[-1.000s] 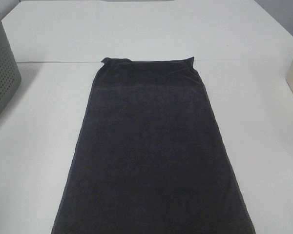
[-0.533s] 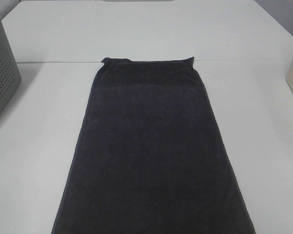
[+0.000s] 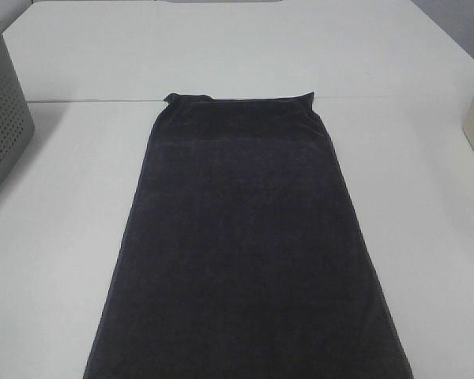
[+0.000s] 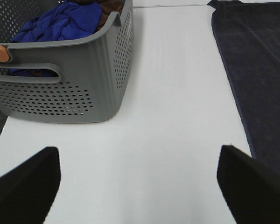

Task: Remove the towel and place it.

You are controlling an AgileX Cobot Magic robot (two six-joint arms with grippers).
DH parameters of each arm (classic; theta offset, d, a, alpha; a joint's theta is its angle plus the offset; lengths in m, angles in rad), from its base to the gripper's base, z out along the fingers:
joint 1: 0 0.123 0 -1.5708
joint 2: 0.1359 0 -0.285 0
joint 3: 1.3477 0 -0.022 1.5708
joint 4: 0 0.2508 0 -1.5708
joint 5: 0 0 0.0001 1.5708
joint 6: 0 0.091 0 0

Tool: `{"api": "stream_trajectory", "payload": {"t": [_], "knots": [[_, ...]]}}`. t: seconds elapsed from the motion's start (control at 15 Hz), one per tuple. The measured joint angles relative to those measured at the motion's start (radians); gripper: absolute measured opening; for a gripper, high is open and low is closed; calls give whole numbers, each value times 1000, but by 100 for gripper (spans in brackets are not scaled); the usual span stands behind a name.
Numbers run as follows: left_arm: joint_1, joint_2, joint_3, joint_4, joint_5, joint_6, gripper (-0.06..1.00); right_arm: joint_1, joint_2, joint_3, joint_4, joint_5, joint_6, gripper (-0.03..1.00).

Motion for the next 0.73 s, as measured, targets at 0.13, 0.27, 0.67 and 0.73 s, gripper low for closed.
{"api": "stream_trajectory", "payload": {"t": [0.13, 0.27, 0.67, 0.73], "knots": [[0, 0, 0, 0, 0, 0, 86, 0, 0, 0, 0, 0, 0, 77], [0, 0, 0, 0, 0, 0, 86, 0, 0, 0, 0, 0, 0, 77], [0, 0, 0, 0, -3, -3, 86, 0, 0, 0, 0, 0, 0, 77], [0, 0, 0, 0, -3, -3, 86, 0, 0, 0, 0, 0, 0, 77]]}}
